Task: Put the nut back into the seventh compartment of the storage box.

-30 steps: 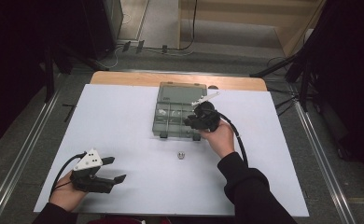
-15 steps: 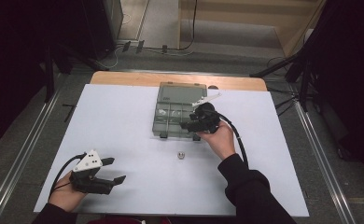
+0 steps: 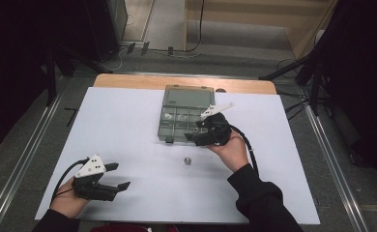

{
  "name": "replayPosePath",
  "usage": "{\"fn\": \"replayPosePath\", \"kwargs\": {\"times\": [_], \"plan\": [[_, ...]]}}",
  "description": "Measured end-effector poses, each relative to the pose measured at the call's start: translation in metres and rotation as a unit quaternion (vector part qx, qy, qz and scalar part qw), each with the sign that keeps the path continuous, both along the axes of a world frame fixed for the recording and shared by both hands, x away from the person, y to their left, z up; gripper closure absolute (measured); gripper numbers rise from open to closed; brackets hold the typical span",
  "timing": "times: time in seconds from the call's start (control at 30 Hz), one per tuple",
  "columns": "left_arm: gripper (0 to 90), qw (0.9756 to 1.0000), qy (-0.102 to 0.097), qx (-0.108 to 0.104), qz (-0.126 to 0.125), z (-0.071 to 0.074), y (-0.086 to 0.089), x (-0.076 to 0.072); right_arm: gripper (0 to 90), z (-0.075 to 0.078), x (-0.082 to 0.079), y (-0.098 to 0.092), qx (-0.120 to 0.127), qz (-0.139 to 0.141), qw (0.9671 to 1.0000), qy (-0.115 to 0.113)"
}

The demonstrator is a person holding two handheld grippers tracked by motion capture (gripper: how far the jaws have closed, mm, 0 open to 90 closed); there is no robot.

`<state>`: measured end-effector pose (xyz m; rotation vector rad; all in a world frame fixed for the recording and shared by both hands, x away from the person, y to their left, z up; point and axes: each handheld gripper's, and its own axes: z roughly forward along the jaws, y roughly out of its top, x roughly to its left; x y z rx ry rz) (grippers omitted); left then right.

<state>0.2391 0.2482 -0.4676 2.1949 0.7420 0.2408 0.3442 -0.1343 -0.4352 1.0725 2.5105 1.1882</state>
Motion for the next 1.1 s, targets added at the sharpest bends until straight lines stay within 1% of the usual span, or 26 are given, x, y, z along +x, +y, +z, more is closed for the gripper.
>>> {"fn": "replayPosePath", "kwargs": {"times": [0.1,0.13,0.17,0.2,0.3,0.33,0.37,0.5,0.53,0.57,0.6,0.63,0.73,0.8,0.9,0.93,0.97,1.0,1.03,1.1], "plan": [[22.7,1.0000,0.001,0.002,0.003,0.000,0.000,0.001,34.0,0.000,-0.004,0.000,-0.005,0.005,1.0000,-0.001],[22.7,1.0000,0.002,0.002,0.007,-0.001,0.001,0.002,34.0,-0.001,-0.007,-0.001,-0.002,0.008,1.0000,0.000],[22.7,1.0000,0.002,0.002,0.007,-0.001,0.001,0.002,34.0,-0.001,-0.007,-0.001,-0.002,0.008,1.0000,0.000],[22.7,1.0000,0.003,0.001,0.007,0.000,0.002,0.002,33.8,-0.003,-0.011,-0.003,0.005,0.013,0.9999,0.000],[22.7,1.0000,0.004,0.000,0.008,0.000,0.002,0.002,33.3,-0.005,-0.015,-0.004,0.008,0.016,0.9998,0.002],[22.7,1.0000,0.003,0.000,0.008,0.000,0.002,0.002,33.2,-0.006,-0.018,-0.004,0.008,0.020,0.9998,-0.003],[22.7,1.0000,0.003,0.000,0.008,0.000,0.002,0.002,33.2,-0.006,-0.018,-0.004,0.008,0.020,0.9998,-0.003],[22.7,1.0000,0.004,-0.001,0.007,0.000,0.002,0.003,32.7,-0.008,-0.024,-0.004,0.014,0.029,0.9995,0.003],[22.7,1.0000,0.002,-0.001,0.006,0.000,0.002,0.003,33.7,-0.009,-0.027,-0.003,0.015,0.032,0.9993,0.010],[22.7,1.0000,0.002,-0.001,0.006,0.000,0.002,0.003,33.7,-0.009,-0.027,-0.003,0.015,0.032,0.9993,0.010],[22.7,1.0000,0.002,-0.001,0.007,0.000,0.002,0.003,33.7,-0.009,-0.030,-0.001,0.016,0.040,0.9989,0.016],[22.7,1.0000,0.002,0.000,0.006,0.001,0.002,0.004,33.7,-0.009,-0.030,-0.001,0.016,0.040,0.9989,0.016],[22.7,1.0000,0.003,0.000,0.006,0.001,0.001,0.004,32.3,-0.010,-0.035,0.001,0.019,0.051,0.9985,0.011],[22.7,1.0000,0.003,0.001,0.006,0.001,0.001,0.004,32.1,-0.011,-0.036,0.001,0.019,0.051,0.9984,0.010],[22.7,1.0000,0.002,0.000,0.005,0.001,0.001,0.004,32.0,-0.014,-0.038,0.002,0.012,0.054,0.9984,0.012],[22.7,1.0000,0.002,-0.001,0.006,0.001,0.001,0.004,31.9,-0.015,-0.038,0.004,0.002,0.055,0.9984,0.017],[22.7,1.0000,0.002,-0.002,0.005,0.001,0.001,0.004,31.9,-0.015,-0.038,0.004,0.002,0.055,0.9984,0.017],[22.7,1.0000,0.002,0.001,0.005,0.001,0.001,0.004,31.9,-0.016,-0.038,0.005,-0.002,0.056,0.9982,0.019],[22.7,1.0000,0.002,0.002,0.004,0.001,0.001,0.004,31.9,-0.016,-0.038,0.005,-0.002,0.056,0.9982,0.019],[22.7,1.0000,0.003,0.001,0.003,0.001,0.001,0.004,31.9,-0.017,-0.039,0.007,-0.011,0.059,0.9980,0.022]]}}
